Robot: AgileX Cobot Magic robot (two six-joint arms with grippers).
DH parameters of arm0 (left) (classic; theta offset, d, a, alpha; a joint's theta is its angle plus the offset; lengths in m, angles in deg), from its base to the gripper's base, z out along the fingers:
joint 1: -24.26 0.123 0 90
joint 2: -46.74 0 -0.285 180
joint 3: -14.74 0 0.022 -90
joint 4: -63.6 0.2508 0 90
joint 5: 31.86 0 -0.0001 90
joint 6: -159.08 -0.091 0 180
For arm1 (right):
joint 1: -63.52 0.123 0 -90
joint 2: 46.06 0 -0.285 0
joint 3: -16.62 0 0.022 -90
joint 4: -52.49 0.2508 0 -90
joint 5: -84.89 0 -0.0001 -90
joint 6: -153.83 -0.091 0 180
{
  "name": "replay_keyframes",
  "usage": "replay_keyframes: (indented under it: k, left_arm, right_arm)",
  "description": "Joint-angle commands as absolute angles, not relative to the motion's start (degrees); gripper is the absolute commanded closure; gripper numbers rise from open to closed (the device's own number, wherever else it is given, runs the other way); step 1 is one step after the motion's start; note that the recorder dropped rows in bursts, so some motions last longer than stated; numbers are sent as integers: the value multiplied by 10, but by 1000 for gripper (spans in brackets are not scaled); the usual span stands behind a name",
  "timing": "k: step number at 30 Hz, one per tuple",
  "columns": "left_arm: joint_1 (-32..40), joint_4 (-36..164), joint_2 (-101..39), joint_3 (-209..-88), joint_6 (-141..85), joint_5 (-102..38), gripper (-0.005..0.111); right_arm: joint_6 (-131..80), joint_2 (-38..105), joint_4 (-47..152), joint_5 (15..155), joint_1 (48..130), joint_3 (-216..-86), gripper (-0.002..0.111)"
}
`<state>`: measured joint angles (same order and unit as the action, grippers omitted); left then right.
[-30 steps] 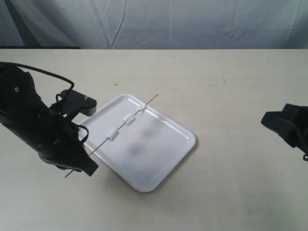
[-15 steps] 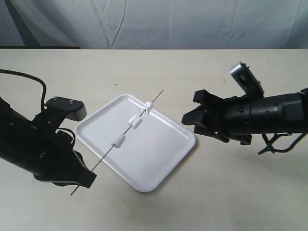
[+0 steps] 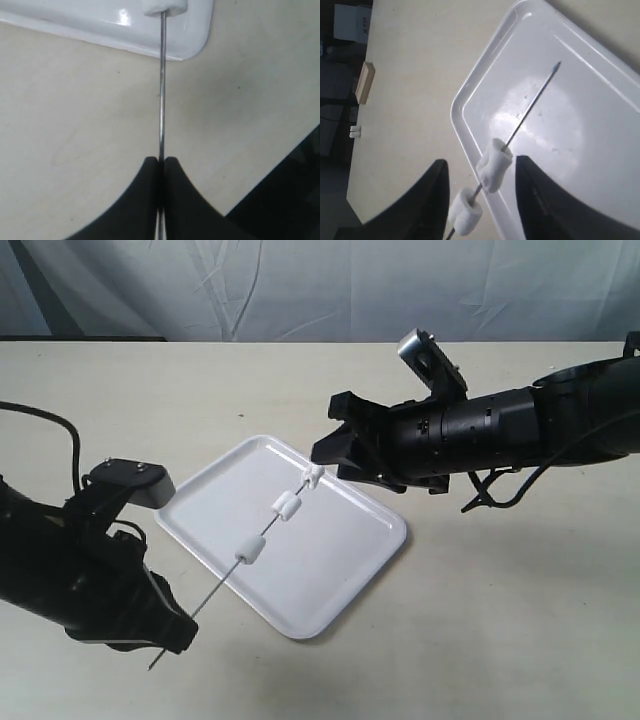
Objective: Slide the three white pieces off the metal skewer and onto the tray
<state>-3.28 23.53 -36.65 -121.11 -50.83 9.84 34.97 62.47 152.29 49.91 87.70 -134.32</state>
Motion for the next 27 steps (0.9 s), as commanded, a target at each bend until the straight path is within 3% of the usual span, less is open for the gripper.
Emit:
replay_keyframes:
  k: [1, 17, 27]
  left_arm:
    - [-39, 220, -343, -1204, -516, 84, 107]
    - [-39, 178, -334, -1204, -545, 96, 107]
    - [-39, 124, -334, -1204, -589, 101, 107]
  right_arm:
    - [342, 626, 1524, 506, 877, -1348, 67]
    - [333, 626, 1524, 493, 877, -1348, 67]
    - [332, 626, 1524, 493, 877, -1348, 77]
